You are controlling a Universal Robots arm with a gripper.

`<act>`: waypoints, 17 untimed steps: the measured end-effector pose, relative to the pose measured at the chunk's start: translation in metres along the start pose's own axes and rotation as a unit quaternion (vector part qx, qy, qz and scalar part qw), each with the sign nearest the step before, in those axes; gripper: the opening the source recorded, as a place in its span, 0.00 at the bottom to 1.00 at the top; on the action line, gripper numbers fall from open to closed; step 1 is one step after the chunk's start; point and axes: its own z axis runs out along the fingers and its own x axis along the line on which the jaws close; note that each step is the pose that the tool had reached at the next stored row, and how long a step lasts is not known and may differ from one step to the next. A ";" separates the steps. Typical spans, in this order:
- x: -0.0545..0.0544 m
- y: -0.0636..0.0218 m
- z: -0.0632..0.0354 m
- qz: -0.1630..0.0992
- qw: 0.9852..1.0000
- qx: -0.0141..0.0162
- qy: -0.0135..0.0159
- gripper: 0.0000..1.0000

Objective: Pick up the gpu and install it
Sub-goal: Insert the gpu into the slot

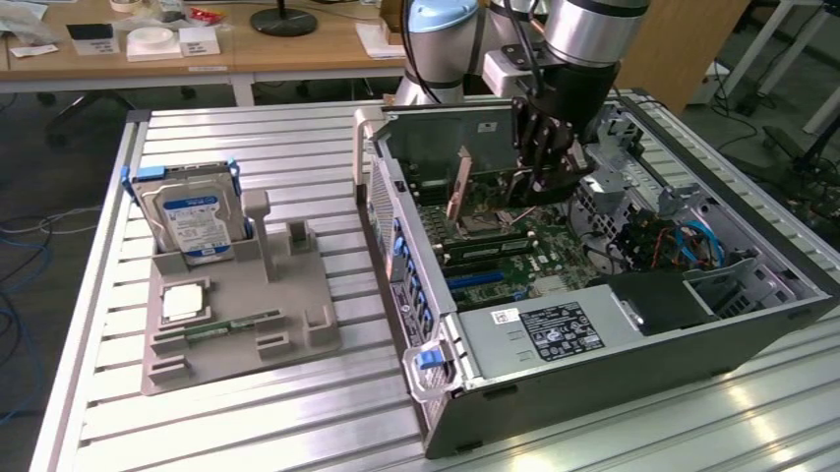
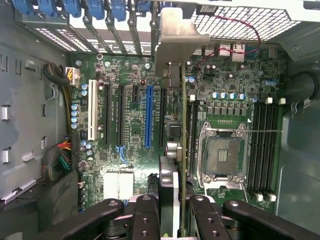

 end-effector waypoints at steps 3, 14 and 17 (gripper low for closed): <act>0.000 0.0000 0.0018 0.000 1.000 0.000 0.000 0.28; 0.000 0.0012 0.0073 0.000 1.000 0.000 0.000 0.28; 0.000 0.0015 0.0073 0.000 1.000 0.000 0.000 0.28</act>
